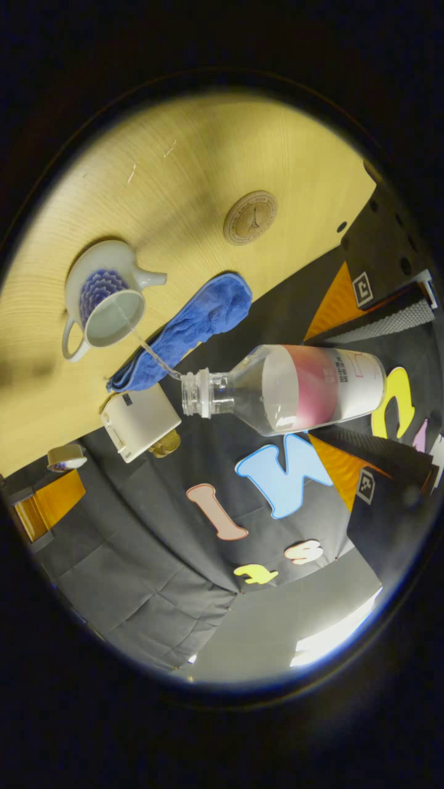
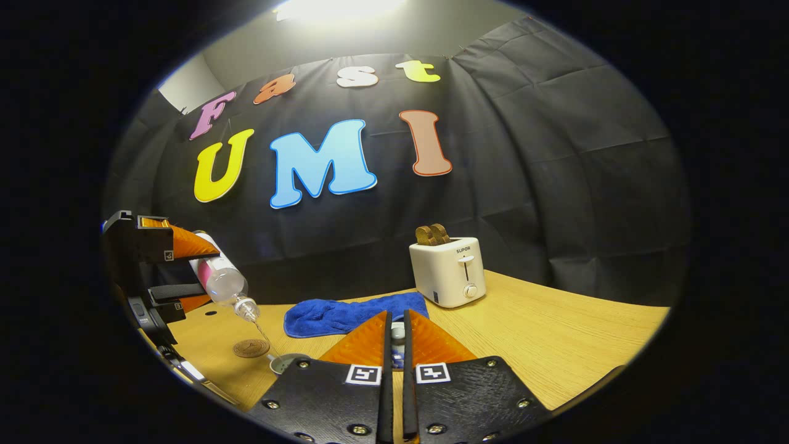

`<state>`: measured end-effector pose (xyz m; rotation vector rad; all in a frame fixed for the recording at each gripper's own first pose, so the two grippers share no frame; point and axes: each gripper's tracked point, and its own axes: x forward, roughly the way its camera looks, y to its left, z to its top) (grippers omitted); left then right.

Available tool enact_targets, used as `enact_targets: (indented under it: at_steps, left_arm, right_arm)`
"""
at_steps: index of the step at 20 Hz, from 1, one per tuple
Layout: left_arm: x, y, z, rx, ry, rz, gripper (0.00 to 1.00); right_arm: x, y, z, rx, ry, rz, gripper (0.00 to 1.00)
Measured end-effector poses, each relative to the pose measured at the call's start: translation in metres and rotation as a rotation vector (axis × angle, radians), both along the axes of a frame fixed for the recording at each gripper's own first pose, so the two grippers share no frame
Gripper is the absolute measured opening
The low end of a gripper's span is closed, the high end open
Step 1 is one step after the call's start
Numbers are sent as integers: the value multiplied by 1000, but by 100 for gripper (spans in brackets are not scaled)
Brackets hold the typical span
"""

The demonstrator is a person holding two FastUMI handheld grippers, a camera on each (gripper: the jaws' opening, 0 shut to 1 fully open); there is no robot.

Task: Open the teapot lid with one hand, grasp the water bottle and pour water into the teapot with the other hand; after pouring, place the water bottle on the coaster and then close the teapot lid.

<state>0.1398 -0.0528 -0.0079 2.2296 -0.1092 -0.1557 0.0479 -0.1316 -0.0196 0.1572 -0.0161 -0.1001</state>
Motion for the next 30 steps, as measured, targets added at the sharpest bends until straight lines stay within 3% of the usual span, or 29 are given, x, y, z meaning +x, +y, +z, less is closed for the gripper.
enact_targets:
  at_steps: [30]
  left_arm:
    - [-7, -22, 17, 162, -61, -60, 87]
  right_arm:
    - [-3, 0, 5, 19, -16, 7, 6]
